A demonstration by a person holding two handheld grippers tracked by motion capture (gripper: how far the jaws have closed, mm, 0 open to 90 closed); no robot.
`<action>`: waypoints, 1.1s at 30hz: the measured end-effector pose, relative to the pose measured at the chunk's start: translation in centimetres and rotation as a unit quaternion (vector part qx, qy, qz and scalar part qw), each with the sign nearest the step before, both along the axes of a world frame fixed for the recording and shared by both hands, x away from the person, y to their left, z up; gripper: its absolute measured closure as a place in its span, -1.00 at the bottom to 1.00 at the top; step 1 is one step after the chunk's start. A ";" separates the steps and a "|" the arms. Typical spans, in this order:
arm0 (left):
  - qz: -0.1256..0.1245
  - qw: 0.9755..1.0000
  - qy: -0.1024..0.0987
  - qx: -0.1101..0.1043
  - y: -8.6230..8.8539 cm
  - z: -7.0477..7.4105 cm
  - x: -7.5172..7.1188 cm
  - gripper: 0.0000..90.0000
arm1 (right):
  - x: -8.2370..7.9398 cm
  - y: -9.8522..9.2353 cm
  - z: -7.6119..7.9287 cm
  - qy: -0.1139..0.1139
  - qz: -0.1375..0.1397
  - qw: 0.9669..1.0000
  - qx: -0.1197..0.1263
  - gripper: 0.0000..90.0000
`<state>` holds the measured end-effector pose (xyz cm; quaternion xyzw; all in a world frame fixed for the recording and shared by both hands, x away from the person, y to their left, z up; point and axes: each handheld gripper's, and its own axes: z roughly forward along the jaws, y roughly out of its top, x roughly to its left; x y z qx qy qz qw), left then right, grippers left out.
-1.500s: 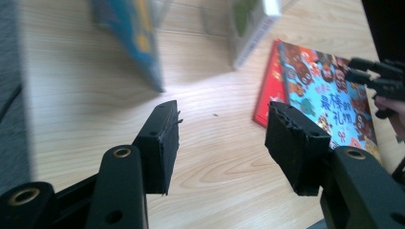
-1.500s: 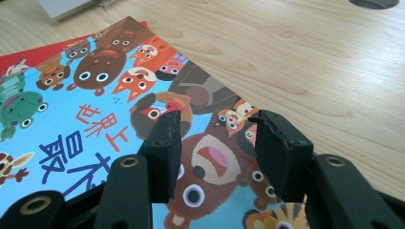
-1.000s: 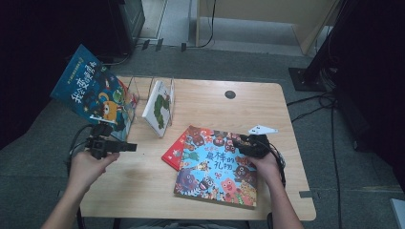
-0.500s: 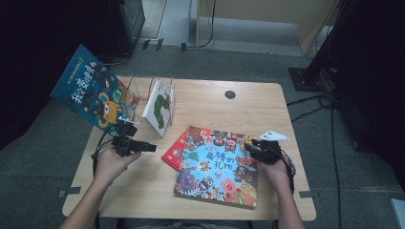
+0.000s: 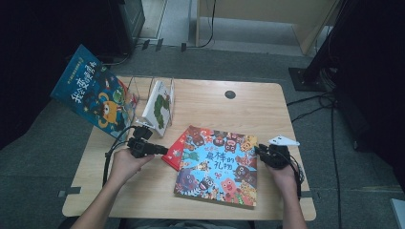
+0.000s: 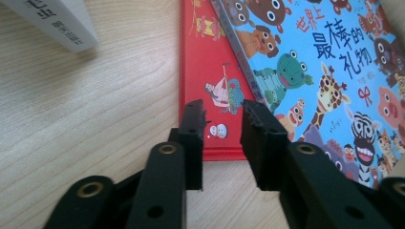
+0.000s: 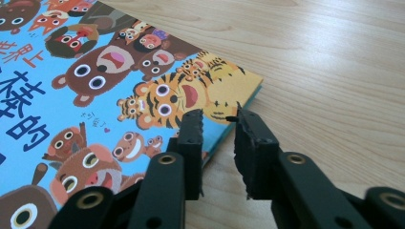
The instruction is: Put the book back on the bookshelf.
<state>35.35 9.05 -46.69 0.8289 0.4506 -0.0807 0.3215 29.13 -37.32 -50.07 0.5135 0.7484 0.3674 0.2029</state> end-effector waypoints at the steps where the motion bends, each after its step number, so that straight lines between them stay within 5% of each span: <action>1: 0.000 1.000 0.001 -0.005 -0.1 -0.1 0.0 0.67 | -0.1 -0.1 0.0 0.000 -0.001 1.000 -0.001 0.73; 6: -0.007 1.000 -0.003 -0.013 -0.4 -0.7 -0.4 0.85 | -0.3 -0.7 0.1 0.018 -0.027 0.999 -0.009 1.00; 10: -0.011 1.000 -0.002 -0.021 -0.5 -0.8 -0.7 0.90 | 0.1 -0.3 -0.6 0.052 -0.005 0.999 -0.004 1.00; 12: -0.015 1.000 -0.003 -0.018 -0.8 -1.1 -1.0 0.91 | 0.1 0.2 -0.5 0.046 -0.012 0.999 -0.022 1.00; 18: -0.023 1.000 -0.002 -0.017 -1.8 -1.7 -1.9 0.90 | 0.5 0.4 -0.2 0.037 -0.023 0.999 -0.012 1.00; 21: -0.028 1.000 0.000 -0.013 -2.1 -2.0 -2.5 0.90 | 0.8 0.4 -0.4 0.038 -0.021 0.999 0.004 1.00; 33: -0.024 1.000 0.007 -0.005 -2.0 -2.9 -4.1 0.89 | 2.9 2.9 -0.4 0.021 0.001 1.000 -0.011 1.00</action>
